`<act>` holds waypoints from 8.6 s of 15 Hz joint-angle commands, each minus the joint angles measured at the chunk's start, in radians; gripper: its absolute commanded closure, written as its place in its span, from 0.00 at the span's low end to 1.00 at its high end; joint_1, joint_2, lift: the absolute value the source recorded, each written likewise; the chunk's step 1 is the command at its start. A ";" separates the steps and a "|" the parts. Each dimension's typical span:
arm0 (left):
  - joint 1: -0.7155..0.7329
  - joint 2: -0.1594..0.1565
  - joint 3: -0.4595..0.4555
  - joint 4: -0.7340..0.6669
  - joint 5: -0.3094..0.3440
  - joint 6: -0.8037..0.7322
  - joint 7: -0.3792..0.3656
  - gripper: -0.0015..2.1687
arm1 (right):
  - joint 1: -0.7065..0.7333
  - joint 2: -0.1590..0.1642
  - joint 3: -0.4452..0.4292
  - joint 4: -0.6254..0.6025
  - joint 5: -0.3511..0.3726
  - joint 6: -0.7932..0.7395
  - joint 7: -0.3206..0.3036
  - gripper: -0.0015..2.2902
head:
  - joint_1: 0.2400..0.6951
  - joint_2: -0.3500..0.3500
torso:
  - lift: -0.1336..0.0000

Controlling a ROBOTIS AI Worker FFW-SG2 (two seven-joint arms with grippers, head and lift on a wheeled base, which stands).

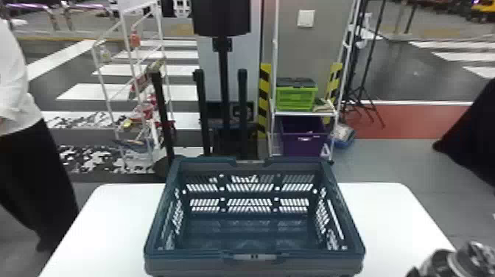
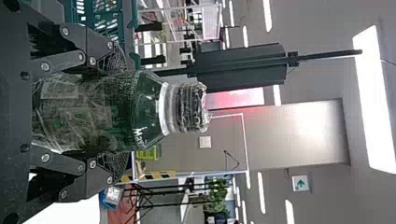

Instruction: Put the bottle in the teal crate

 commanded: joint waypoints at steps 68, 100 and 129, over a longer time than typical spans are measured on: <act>0.020 0.003 0.041 0.038 0.046 -0.088 -0.014 0.09 | -1.545 0.006 0.456 1.002 -0.177 1.365 -0.293 0.03 | 0.57 0.50 | 1.00; 0.019 -0.014 0.030 0.036 0.033 -0.150 -0.014 0.09 | -0.144 -0.169 0.174 0.243 0.028 -0.129 -0.288 0.02 | 0.57 0.50 | 1.00; 0.036 -0.012 0.013 0.015 0.010 -0.119 -0.008 0.09 | 0.021 -0.170 0.128 0.338 0.089 -0.372 -0.229 0.02 | 0.57 0.50 | 1.00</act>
